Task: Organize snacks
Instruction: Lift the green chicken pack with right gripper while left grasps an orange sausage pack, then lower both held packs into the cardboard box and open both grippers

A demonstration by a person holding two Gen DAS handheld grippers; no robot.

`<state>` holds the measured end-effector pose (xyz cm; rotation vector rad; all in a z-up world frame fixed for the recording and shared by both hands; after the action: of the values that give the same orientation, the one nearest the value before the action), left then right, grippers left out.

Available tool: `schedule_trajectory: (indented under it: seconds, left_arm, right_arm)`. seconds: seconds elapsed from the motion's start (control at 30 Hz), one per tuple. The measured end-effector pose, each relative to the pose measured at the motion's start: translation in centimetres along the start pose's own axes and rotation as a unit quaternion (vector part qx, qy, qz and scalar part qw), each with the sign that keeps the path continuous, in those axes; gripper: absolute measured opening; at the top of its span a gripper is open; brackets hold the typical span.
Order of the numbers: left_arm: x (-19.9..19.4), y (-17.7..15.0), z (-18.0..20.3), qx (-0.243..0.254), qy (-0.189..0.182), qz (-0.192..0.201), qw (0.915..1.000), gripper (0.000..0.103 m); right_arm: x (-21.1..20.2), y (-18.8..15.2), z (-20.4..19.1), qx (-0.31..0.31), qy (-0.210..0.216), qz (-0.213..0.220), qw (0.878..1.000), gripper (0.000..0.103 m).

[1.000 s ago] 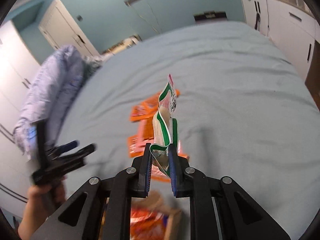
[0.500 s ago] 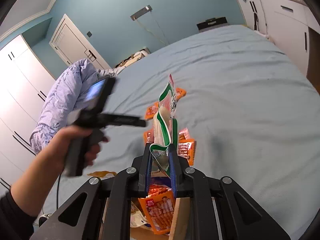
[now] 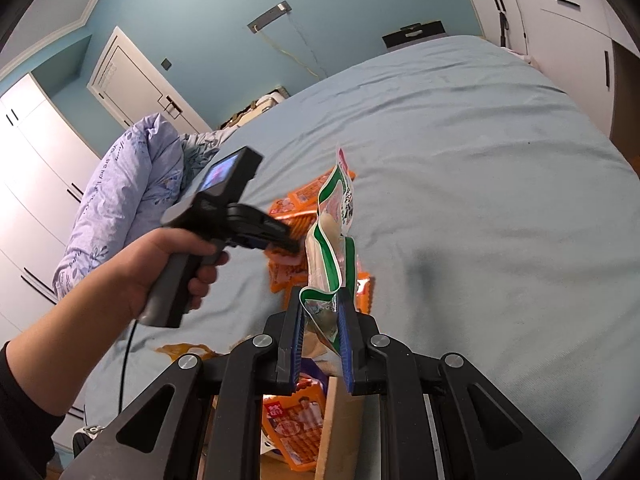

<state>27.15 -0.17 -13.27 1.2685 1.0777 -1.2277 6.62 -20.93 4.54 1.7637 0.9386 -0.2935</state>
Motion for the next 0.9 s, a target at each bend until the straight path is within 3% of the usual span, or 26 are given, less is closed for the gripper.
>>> schedule_trajectory:
  seconds: [0.07,0.1,0.27,0.43,0.5,0.57,0.6,0.67,0.7,0.73,0.77,0.8,0.9]
  left_arm:
    - [-1.7,-1.0,-0.7,-0.008,-0.008,0.014,0.9998,0.026]
    - [-2.8,-1.6,-1.1,-0.011,-0.016,0.023,0.9995,0.006]
    - [-9.7,-7.0,-1.8,-0.016,-0.090,0.065,0.9937,0.005]
    - [-15.9,-14.0,-2.3,-0.015,-0.189,0.099,0.9768,0.005]
    - [-16.5,-18.0,-2.1,-0.008,-0.234,0.103,0.9667,0.005]
    - [-15.4,-20.4,-2.0,-0.009,-0.257,0.106,0.9606,0.005]
    - [-14.7,-21.1,-2.2,-0.008,-0.255,0.109,0.9608,0.006]
    - [-12.0,-22.4,-1.8,0.015,-0.207,0.124,0.9702,0.021]
    - [-9.7,-22.9,-1.2,0.035,-0.156,0.126,0.9790,0.055]
    - [-7.8,-23.5,-1.2,0.051,-0.089,0.120,0.9874,0.077]
    - [-6.4,-24.2,-1.6,0.058,-0.030,0.113,0.9915,0.076]
    - [-5.6,-24.3,-1.5,0.066,0.001,0.110,0.9917,0.076]
    - [-6.7,-23.7,-1.2,0.077,0.010,0.142,0.9868,0.077]
  right_arm:
    - [-0.4,0.0,0.0,-0.003,0.003,0.004,1.000,0.014]
    - [-0.7,-0.1,-0.1,-0.006,0.003,0.008,1.000,0.014]
    - [-1.8,-0.7,-0.8,-0.010,0.013,0.019,1.000,0.014]
    - [-2.2,-1.8,-1.3,-0.004,0.027,0.015,1.000,0.014]
    - [-2.5,-2.2,-1.5,-0.003,0.028,0.014,1.000,0.014]
    - [-3.1,-2.4,-2.0,-0.011,0.028,0.020,0.999,0.014]
    - [-3.5,-2.5,-2.6,-0.021,0.029,0.027,0.999,0.014]
    - [-4.1,-2.9,-3.3,-0.035,0.033,0.035,0.998,0.014]
    - [-4.2,-3.3,-3.6,-0.038,0.035,0.033,0.998,0.014]
    - [-4.2,-3.8,-3.6,-0.035,0.035,0.028,0.998,0.014]
    - [-3.9,-4.4,-3.5,-0.028,0.035,0.018,0.999,0.014]
    - [-3.7,-4.9,-3.3,-0.023,0.035,0.012,0.999,0.014]
    - [-3.1,-6.2,-2.6,-0.001,0.037,-0.005,0.999,0.014]
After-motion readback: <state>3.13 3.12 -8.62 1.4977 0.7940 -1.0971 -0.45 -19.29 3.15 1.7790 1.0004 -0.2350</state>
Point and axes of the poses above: each gripper's, at about its wrist camera, not at the fingertips, and x roughly the way its jaws point, z to its right, y to its top, the point moved 5 cm from there along x, roughly the way its jaws point, and after that the axes turned 6 degrees about -x, right-handed, at the moved point
